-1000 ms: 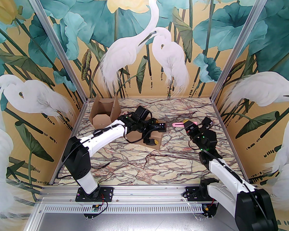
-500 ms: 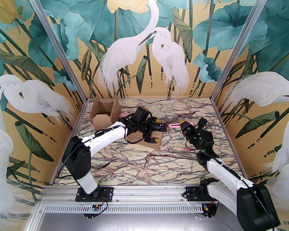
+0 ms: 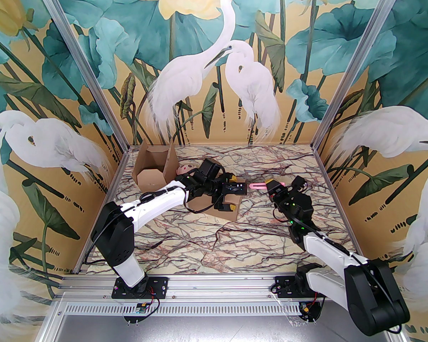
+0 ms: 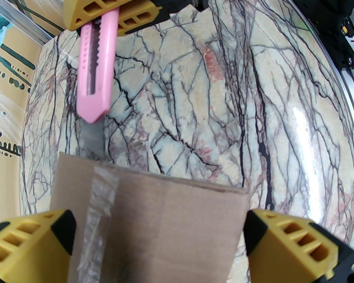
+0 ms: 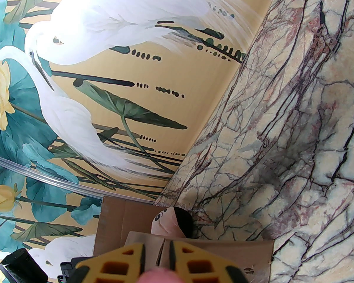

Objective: Unpack the express box

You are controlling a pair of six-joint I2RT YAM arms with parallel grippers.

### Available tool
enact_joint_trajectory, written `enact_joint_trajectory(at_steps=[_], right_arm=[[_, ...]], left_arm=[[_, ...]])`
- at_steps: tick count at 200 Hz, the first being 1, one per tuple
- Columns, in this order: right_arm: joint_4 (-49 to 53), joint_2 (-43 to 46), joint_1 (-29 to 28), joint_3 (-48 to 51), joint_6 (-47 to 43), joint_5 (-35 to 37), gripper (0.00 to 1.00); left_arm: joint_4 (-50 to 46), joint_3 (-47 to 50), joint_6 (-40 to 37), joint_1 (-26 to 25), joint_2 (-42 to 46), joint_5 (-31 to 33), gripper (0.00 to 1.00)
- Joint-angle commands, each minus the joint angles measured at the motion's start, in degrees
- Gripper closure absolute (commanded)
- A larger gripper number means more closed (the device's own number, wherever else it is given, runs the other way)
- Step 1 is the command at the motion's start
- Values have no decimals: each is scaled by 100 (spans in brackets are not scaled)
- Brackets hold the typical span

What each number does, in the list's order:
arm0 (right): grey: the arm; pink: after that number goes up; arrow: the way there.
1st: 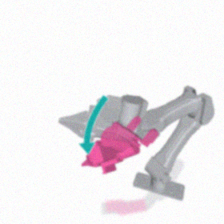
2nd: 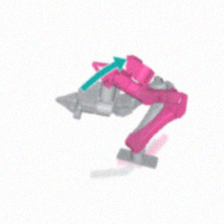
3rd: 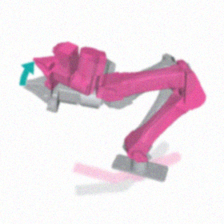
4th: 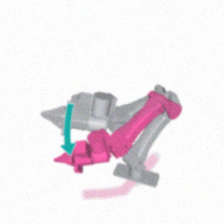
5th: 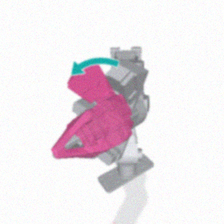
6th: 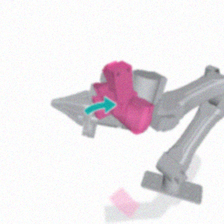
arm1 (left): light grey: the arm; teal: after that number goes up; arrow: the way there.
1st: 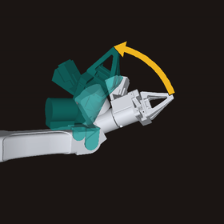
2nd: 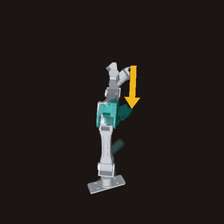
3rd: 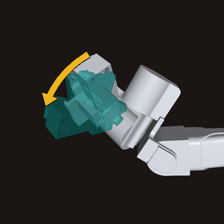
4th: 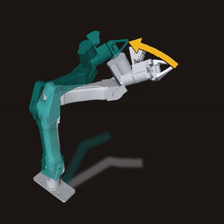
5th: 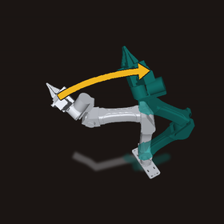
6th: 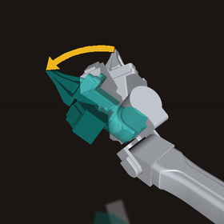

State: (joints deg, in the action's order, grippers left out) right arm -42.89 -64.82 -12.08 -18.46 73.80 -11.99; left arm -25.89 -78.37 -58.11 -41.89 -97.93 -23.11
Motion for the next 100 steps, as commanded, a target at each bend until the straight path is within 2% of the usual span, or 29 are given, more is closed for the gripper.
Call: enact_joint_trajectory(at_steps=[1,80,100], right_arm=[[-377,-100,-50,3,109,54,100],[-1116,-448,-58,148,653,39,100],[-976,-475,-62,101,814,-115,100]], left_arm=[[101,95,-52,18,149,139,1],[280,112,-166,53,105,342,1],[381,100,-175,70,81,384,0]])
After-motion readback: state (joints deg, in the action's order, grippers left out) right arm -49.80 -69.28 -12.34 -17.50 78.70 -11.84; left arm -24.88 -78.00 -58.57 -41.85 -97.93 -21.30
